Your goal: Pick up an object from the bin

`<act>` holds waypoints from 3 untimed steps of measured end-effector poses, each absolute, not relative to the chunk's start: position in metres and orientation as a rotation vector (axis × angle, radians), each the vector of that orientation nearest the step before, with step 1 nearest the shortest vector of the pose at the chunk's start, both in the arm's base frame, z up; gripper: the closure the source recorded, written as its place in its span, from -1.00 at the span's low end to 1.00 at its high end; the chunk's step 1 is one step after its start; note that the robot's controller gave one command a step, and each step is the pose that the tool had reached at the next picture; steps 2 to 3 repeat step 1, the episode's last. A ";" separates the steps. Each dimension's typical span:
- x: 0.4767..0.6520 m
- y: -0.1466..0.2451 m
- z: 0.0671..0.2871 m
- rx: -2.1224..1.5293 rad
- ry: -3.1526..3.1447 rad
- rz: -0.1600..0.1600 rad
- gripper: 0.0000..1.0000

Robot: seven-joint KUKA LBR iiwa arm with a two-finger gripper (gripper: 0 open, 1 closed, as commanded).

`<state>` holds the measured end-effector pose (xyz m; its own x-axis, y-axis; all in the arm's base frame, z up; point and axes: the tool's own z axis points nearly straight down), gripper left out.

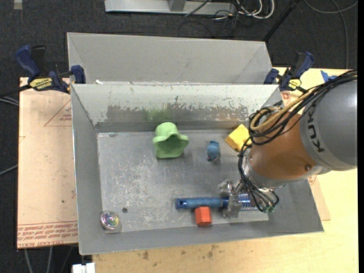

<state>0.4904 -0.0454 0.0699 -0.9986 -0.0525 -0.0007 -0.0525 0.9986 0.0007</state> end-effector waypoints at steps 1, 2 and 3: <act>0.501 -0.034 0.211 -0.128 3.129 -0.001 1.00; 0.501 -0.034 0.211 -0.128 3.129 -0.001 1.00; 0.501 -0.034 0.211 -0.128 3.129 -0.001 1.00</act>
Offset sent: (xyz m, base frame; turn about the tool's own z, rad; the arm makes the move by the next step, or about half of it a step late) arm 0.0087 0.0113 0.1370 -0.0289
